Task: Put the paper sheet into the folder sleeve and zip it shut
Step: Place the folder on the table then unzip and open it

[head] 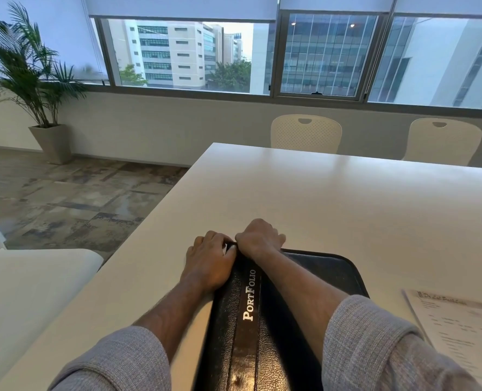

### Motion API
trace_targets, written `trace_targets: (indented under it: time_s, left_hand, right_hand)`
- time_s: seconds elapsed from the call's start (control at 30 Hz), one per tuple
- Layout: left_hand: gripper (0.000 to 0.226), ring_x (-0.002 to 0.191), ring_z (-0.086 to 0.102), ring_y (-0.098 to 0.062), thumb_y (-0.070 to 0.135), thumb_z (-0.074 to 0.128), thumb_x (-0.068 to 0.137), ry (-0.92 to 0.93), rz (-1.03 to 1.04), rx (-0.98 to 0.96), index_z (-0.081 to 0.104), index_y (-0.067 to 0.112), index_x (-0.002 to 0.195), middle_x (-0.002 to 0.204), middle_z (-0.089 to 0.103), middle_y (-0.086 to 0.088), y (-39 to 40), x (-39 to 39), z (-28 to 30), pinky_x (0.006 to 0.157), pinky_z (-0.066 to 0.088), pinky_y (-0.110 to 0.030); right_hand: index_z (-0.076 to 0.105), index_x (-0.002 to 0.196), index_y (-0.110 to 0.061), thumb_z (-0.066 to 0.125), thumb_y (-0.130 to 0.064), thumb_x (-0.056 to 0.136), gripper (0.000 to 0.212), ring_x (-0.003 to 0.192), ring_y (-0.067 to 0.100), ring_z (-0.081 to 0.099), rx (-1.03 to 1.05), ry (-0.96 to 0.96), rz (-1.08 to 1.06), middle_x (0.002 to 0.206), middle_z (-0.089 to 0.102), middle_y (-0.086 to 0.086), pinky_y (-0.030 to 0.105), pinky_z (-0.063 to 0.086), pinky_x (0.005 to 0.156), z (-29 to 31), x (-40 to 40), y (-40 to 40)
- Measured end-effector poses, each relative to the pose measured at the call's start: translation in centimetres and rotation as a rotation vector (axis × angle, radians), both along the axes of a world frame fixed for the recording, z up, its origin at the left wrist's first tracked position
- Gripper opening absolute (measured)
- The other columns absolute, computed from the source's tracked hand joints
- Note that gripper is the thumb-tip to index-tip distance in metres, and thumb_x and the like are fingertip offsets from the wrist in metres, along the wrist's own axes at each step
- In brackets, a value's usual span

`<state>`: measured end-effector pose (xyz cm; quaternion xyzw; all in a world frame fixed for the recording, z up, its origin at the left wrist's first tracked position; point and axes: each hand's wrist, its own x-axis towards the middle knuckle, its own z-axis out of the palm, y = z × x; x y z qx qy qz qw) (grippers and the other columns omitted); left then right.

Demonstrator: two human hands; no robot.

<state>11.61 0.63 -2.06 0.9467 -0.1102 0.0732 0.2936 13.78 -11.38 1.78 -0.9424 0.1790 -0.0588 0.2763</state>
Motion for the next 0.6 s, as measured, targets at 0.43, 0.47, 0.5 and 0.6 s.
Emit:
trace_targets:
  time_s: [0.43, 0.47, 0.5, 0.6]
  left_hand:
    - [0.049, 0.115, 0.043, -0.015, 0.067, 0.044, 0.087, 0.013, 0.029, 0.032, 0.055, 0.029, 0.118, 0.123, 0.053, 0.007, -0.1, 0.3, 0.1, 0.089, 0.032, -0.033]
    - [0.049, 0.115, 0.044, -0.015, 0.066, 0.046, 0.087, 0.014, 0.03, 0.033, 0.054, 0.029, 0.118, 0.123, 0.053, 0.007, -0.1, 0.2, 0.2, 0.089, 0.032, -0.034]
    - [0.048, 0.114, 0.044, -0.015, 0.066, 0.047, 0.087, 0.014, 0.031, 0.034, 0.054, 0.029, 0.118, 0.123, 0.053, 0.007, -0.1, 0.2, 0.2, 0.09, 0.033, -0.034]
    - [0.047, 0.114, 0.044, -0.015, 0.064, 0.049, 0.087, 0.009, 0.031, 0.029, 0.054, 0.029, 0.117, 0.122, 0.053, 0.006, -0.1, 0.1, 0.3, 0.089, 0.034, -0.034]
  right_hand:
    - [0.056, 0.069, -0.018, 0.061, -0.026, 0.08, 0.015, 0.073, 0.021, 0.055, -0.038, 0.005, -0.078, 0.07, 0.06, 0.0, 0.042, 0.028, 0.078, -0.3, -1.3, -5.5]
    - [0.056, 0.068, -0.018, 0.061, -0.026, 0.08, 0.014, 0.074, 0.022, 0.056, -0.042, 0.005, -0.09, 0.07, 0.06, 0.0, 0.042, 0.027, 0.079, -0.3, -1.5, -6.1]
    - [0.057, 0.068, -0.018, 0.061, -0.025, 0.08, 0.014, 0.075, 0.023, 0.056, -0.043, 0.009, -0.101, 0.07, 0.06, 0.0, 0.043, 0.027, 0.08, -0.3, -1.7, -6.7]
    - [0.058, 0.069, -0.018, 0.061, -0.024, 0.08, 0.013, 0.08, 0.025, 0.058, -0.059, 0.023, -0.128, 0.073, 0.062, 0.001, 0.043, 0.027, 0.08, -0.3, -2.3, -8.3]
